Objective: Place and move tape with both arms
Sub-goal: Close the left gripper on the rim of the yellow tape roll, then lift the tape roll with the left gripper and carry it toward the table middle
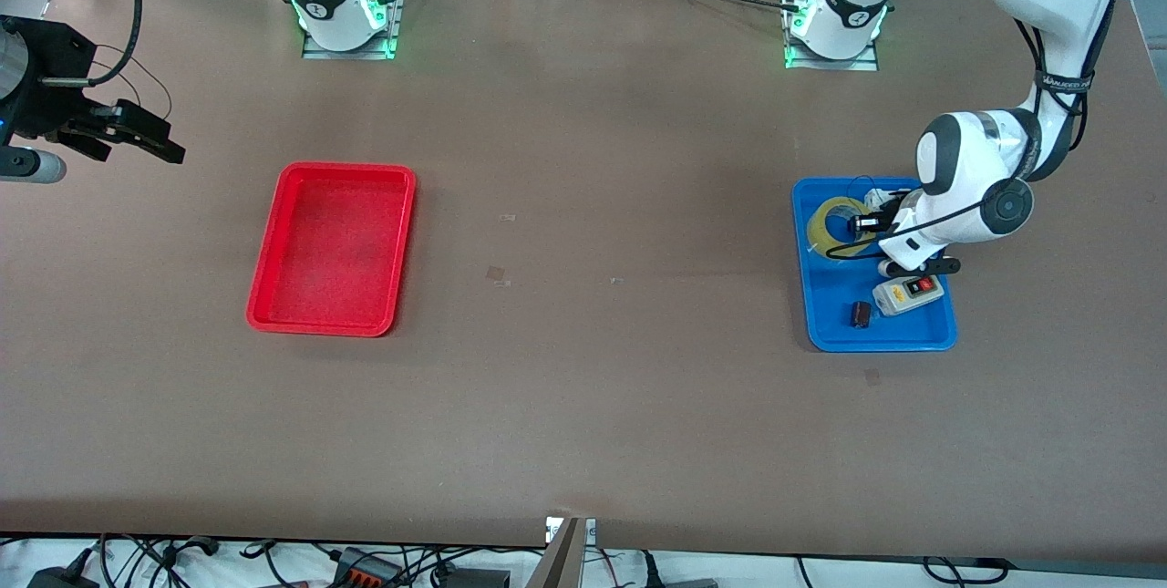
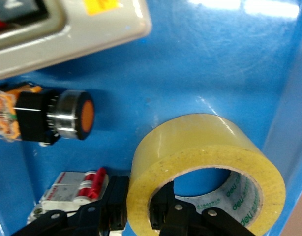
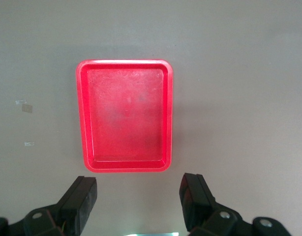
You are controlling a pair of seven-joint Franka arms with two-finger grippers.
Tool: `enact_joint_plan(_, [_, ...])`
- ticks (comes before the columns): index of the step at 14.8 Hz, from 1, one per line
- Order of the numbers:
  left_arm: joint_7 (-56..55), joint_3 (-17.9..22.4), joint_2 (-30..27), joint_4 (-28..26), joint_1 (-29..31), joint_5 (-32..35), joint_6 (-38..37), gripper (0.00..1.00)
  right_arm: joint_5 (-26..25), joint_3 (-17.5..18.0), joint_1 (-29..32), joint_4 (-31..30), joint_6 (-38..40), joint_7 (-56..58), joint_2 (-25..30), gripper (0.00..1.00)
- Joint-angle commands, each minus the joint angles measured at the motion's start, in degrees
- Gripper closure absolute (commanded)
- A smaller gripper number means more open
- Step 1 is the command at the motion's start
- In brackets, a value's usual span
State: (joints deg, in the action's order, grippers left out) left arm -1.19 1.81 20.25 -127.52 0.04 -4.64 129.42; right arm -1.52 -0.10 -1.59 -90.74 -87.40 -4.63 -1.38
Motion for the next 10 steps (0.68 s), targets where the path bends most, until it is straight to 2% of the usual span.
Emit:
enact_joint_plan(1, [1.01,0.39,-0.03,4.01,1.10,0.77,-6.17,0.82,0.55,0.01,0.27,0.47,-0.49,0.68,-0.02,0.01])
enact_joint_plan(5, [1.01,0.30,-0.29,8.77,2.24,0.86,-13.56,0.84,0.55,0.01,0.27,0.47,-0.49,0.68,-0.02,0.01])
enact_joint_plan(8, [0.84,0.30,-0.38,14.82,2.24,0.77,-21.46,0.84,0.55,0.01,0.27,0.65,-0.49,0.68,-0.02,0.01])
enact_joint_plan(10, [0.05,-0.05,-0.38,17.73,2.16,0.69,-24.03,0.84,0.47,0.01,0.27,0.65,-0.49,0.68,-0.02,0.01])
